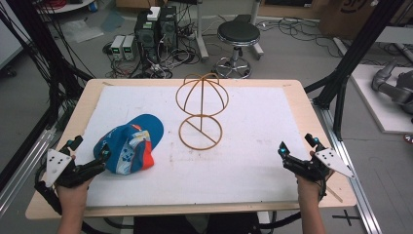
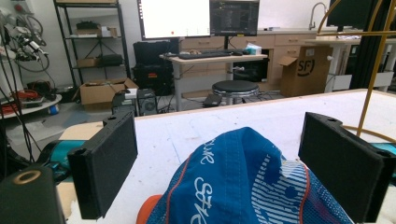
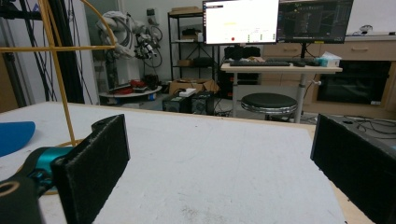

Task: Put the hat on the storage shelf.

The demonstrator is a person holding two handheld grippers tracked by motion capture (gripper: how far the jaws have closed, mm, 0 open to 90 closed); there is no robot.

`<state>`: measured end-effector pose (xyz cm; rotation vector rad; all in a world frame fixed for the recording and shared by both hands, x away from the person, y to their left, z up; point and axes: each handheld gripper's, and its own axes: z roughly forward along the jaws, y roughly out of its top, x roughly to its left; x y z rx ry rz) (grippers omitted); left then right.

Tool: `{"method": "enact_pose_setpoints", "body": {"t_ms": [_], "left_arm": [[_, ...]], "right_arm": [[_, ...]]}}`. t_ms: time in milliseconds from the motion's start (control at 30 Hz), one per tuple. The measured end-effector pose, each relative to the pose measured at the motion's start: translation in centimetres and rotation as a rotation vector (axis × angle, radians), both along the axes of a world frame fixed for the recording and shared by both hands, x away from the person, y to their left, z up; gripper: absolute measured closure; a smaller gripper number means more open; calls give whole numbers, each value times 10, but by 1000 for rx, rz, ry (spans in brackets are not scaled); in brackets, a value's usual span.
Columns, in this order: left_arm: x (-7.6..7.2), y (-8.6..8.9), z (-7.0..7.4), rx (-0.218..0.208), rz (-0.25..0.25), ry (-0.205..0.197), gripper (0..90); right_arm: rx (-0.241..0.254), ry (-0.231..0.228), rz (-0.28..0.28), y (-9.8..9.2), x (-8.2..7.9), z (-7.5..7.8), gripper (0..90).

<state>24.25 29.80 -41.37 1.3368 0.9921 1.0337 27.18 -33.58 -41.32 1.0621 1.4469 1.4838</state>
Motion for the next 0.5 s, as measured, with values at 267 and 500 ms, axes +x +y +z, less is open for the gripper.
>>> {"method": "enact_pose_setpoints", "body": {"t_ms": [267,500], "left_arm": [[-1,-2,1,2,-9,-6,120],[0,-4,1,10,-26,-7,120]], "right_arm": [[1,0,2,-1,0,0,42],[5,2,-7,-3,-1,0,42]]}}
